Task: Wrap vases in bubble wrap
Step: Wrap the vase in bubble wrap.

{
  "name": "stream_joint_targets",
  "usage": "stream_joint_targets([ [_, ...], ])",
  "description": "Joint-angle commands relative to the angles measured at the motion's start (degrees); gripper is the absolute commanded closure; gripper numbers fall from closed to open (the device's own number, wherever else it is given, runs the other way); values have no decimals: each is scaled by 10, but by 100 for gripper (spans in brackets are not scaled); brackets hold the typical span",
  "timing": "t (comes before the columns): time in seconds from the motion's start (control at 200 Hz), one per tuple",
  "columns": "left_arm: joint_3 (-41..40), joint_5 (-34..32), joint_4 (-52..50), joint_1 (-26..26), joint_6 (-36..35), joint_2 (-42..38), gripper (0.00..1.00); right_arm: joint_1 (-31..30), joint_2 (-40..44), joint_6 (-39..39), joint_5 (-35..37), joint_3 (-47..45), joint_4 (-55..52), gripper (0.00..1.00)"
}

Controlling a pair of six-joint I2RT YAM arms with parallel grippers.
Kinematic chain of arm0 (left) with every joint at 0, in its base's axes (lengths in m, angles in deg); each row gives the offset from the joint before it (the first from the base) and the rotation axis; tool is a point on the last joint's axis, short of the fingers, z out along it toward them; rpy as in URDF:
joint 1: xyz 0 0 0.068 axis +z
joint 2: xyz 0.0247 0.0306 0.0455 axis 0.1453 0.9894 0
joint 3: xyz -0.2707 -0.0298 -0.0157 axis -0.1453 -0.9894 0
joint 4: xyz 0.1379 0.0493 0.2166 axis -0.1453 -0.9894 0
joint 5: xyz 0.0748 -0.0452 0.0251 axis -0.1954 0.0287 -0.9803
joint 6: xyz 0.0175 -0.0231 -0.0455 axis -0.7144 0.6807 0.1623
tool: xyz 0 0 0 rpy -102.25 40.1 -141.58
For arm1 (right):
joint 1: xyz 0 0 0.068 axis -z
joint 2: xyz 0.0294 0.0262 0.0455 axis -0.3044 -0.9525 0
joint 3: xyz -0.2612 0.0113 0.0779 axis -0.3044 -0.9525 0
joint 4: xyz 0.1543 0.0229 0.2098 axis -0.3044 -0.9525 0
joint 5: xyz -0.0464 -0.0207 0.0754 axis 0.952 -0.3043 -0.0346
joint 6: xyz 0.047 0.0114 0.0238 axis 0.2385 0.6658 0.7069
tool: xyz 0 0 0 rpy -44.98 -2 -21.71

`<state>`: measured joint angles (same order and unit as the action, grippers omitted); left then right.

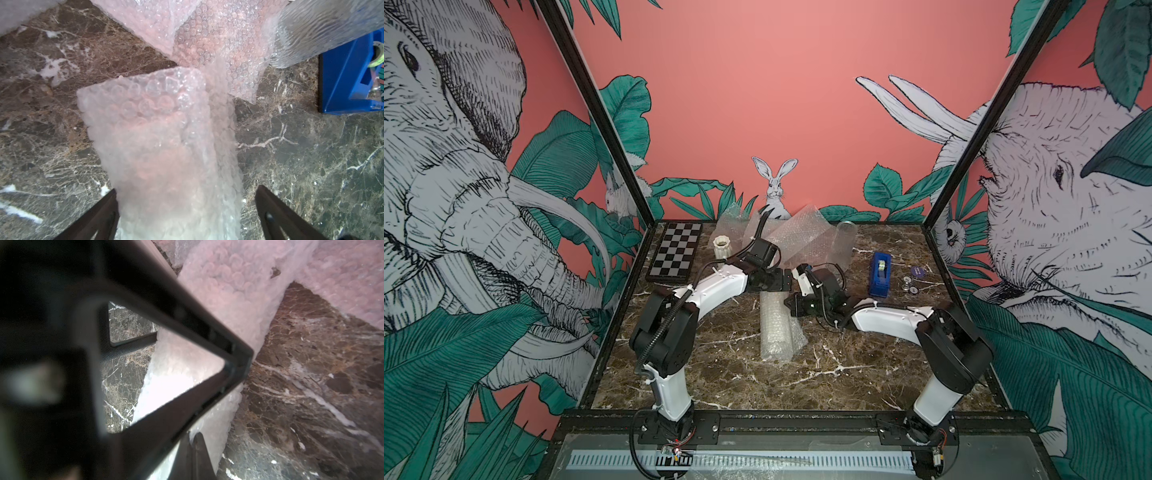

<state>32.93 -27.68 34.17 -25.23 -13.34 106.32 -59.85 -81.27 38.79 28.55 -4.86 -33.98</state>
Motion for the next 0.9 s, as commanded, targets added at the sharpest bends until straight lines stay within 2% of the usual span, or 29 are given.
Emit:
stream_joint_targets([
  [0.0, 7, -1, -13, 2, -5, -3, 1, -12, -5, -16, 6, 22, 10, 100],
  [0.12, 16, -16, -30, 2, -3, 7, 2, -14, -6, -20, 15, 26, 3, 100],
  [0.47, 31, -40, -48, 1, 0, 29, 23, -18, -5, -26, 24, 31, -14, 99],
  [0.575, 30, -46, -49, 2, 0, 30, 33, -19, 6, -25, 36, 27, -23, 90],
  [0.675, 27, -50, -47, 2, 0, 31, 37, -18, 23, -27, 42, 20, -35, 79],
  [0.76, 23, -53, -46, 2, -1, 33, 39, -19, 42, -26, 43, 12, -42, 68],
  [0.855, 21, -55, -46, 2, -2, 34, 39, -17, 62, -29, 50, 1, -57, 60],
  [0.895, 20, -55, -45, 1, -2, 35, 39, -16, 94, -34, 59, -3, -68, 56],
])
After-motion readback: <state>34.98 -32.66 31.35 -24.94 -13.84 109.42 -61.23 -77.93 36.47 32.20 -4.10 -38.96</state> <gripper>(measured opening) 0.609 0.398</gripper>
